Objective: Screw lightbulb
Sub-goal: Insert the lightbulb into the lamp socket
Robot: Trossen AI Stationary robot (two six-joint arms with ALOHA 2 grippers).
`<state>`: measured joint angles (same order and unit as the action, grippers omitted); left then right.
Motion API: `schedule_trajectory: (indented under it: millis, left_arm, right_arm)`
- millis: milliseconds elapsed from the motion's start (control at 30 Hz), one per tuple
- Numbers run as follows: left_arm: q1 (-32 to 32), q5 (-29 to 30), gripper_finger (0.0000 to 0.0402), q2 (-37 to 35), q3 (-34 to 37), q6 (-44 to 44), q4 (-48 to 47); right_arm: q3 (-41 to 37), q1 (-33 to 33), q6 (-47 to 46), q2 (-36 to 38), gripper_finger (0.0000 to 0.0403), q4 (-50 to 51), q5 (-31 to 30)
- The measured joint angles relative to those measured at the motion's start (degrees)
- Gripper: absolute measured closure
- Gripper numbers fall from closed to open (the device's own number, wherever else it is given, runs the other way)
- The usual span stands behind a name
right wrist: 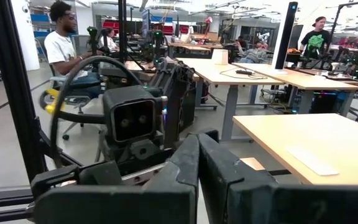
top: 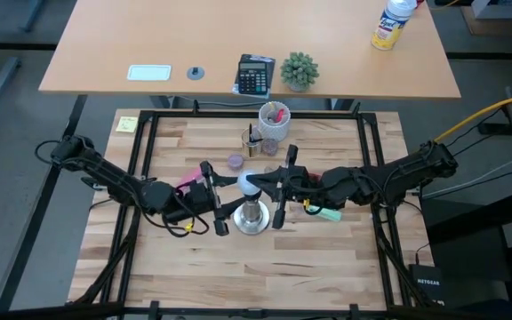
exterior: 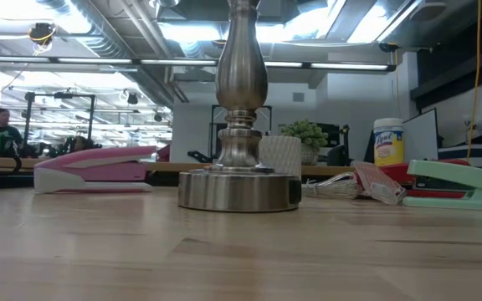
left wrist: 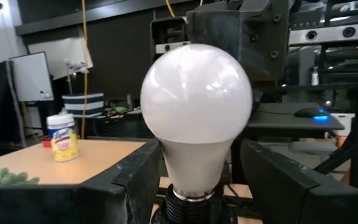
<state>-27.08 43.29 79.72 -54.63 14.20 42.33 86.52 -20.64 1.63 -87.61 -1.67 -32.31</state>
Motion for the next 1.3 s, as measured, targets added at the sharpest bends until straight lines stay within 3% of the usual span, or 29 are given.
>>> schedule_trajectory:
  millis: [200, 533, 733, 900, 1033, 1300]
  left_arm:
    - [-2.15, 5.7, 0.0192, -0.02, -0.05, 3.08, 0.01]
    - [-5.2, 7.94, 0.0192, 0.0, -0.09, 3.41, 0.0]
    - [-8.55, 14.39, 0.0192, -0.03, -0.09, 3.41, 0.35]
    - [-10.36, 14.26, 0.0194, -0.24, -0.09, 3.03, 2.86]
    - [-10.21, 9.57, 0.0228, -0.24, -0.09, 3.9, 5.82]
    - [-7.22, 3.78, 0.0332, -0.24, -0.09, 2.52, 6.28]
  right_arm:
    - [-0.02, 0.11, 0.02, 0.0, 0.0393, 0.02, -0.62]
    - [-0.04, 0.09, 0.02, -0.02, 0.0393, 0.02, -0.53]
    - [-0.04, 0.09, 0.02, -0.02, 0.0393, 0.02, -0.47]
    - [-0.04, 0.09, 0.04, -0.02, 0.0393, -0.02, -0.19]
    - [-0.1, 0.09, 0.09, -0.04, 0.0393, -0.5, -0.17]
    - [-0.13, 0.07, 0.11, -0.09, 0.0393, -1.03, -0.19]
